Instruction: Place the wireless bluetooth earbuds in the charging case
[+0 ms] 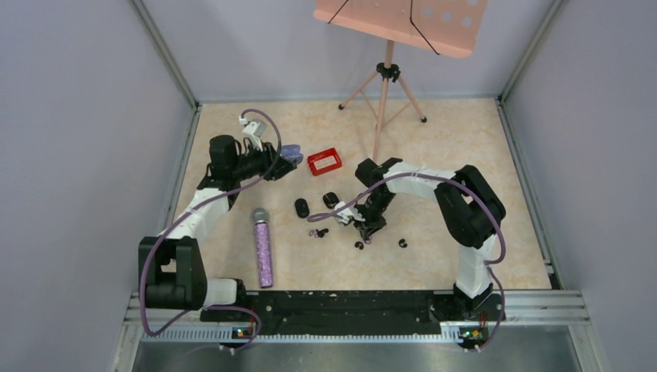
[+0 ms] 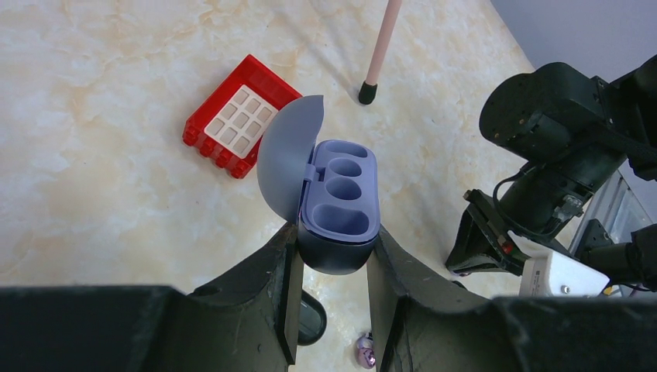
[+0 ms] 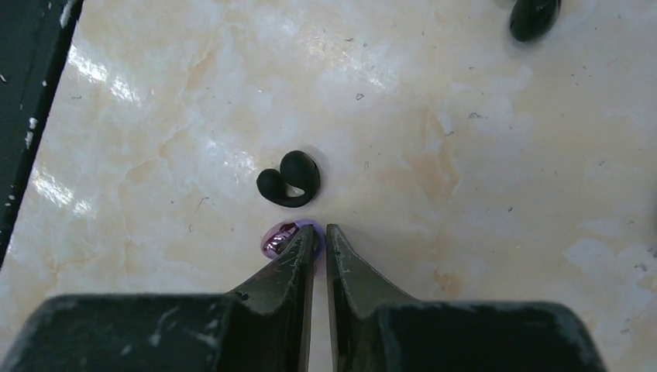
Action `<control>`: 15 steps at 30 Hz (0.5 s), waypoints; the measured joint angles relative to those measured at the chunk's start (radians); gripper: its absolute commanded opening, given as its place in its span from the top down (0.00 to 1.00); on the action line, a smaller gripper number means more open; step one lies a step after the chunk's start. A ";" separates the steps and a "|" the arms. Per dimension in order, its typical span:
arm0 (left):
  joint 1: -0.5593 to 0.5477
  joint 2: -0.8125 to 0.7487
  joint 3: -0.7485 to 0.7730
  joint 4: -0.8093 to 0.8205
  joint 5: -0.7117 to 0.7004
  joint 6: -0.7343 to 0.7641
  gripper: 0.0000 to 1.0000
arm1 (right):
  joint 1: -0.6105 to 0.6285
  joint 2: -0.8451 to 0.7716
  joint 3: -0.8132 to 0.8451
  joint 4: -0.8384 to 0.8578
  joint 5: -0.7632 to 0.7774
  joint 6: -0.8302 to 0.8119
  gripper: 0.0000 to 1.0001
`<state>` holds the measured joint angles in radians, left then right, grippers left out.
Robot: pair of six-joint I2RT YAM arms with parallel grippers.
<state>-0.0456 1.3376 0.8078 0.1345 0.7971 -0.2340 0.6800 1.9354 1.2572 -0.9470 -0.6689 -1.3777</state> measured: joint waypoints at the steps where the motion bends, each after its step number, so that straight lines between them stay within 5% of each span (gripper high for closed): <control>1: 0.000 0.000 0.001 0.000 0.000 0.000 1.00 | 0.001 -0.008 -0.009 0.008 0.003 -0.012 0.98; 8: 0.000 0.005 0.004 0.002 0.007 -0.005 1.00 | 0.007 -0.049 -0.053 0.068 0.029 0.000 1.00; 15: -0.024 0.025 0.020 0.006 0.008 0.001 1.00 | -0.031 -0.165 -0.050 0.241 0.104 0.249 1.00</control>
<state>-0.0696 1.3628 0.8280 0.1406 0.8055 -0.2333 0.6495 1.7706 1.2076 -0.7055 -0.5652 -1.1290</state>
